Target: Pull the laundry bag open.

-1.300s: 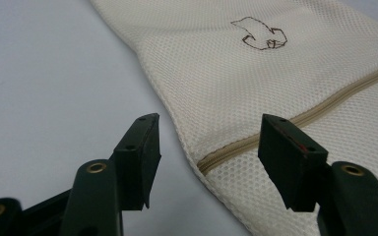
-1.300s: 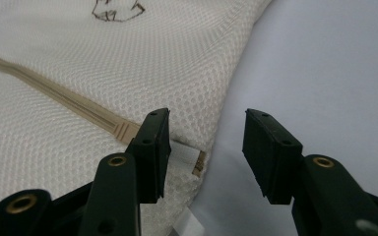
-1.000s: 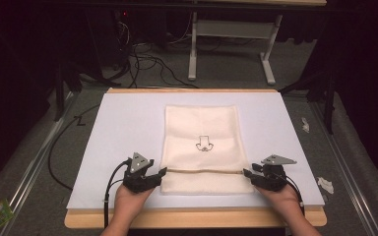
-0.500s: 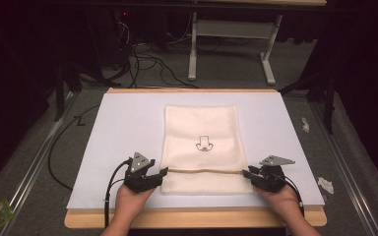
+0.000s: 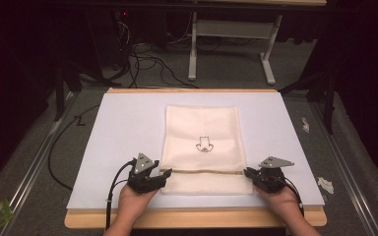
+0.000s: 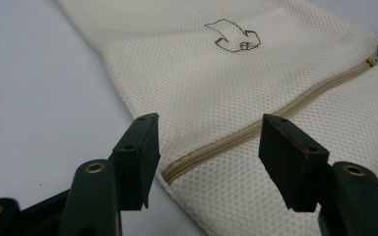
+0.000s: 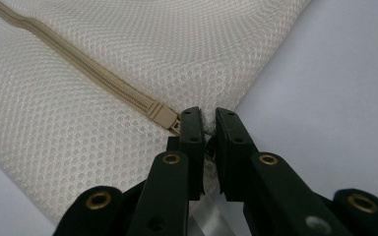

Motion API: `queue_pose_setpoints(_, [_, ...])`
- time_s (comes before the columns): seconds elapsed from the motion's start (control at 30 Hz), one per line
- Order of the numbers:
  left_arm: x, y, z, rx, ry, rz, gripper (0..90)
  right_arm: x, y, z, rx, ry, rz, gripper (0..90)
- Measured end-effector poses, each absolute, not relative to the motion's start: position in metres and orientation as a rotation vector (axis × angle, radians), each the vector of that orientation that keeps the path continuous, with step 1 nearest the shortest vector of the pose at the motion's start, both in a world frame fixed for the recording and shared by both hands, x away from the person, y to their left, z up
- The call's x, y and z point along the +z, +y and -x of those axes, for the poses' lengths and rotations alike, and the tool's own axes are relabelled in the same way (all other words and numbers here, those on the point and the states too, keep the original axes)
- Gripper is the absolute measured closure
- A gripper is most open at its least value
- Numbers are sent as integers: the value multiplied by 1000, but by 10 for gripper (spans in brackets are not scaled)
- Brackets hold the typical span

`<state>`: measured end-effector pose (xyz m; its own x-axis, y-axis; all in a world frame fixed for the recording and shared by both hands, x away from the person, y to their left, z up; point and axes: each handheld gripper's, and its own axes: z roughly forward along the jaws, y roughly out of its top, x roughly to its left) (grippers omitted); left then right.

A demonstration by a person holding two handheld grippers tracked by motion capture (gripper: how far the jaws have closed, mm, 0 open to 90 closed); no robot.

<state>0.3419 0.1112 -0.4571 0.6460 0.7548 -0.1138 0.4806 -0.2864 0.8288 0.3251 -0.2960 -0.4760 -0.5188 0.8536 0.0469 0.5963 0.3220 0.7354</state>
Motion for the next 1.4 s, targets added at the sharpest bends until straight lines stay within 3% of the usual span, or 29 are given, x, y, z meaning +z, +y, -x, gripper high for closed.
queue_pose_setpoints(0.3, [-453,99,-335,389,896,-1935,413,-468,-300,-321,1075,2228,-1255,849])
queue_pose_setpoints(0.73, [-451,23,-328,199,747,-1968,436,-457,-301,-315,1134,2177,-1239,848])
queue_pose_setpoints(1.03, [-461,-45,-331,166,665,-1975,524,-454,-303,-313,1156,2150,-1202,848])
queue_pose_setpoints(1.2, [-466,-68,-337,131,673,-1967,619,-452,-307,-313,1183,2156,-1200,848])
queue_pose_setpoints(1.4, [-471,-88,-341,119,711,-1957,667,-449,-307,-312,1220,2148,-1172,849])
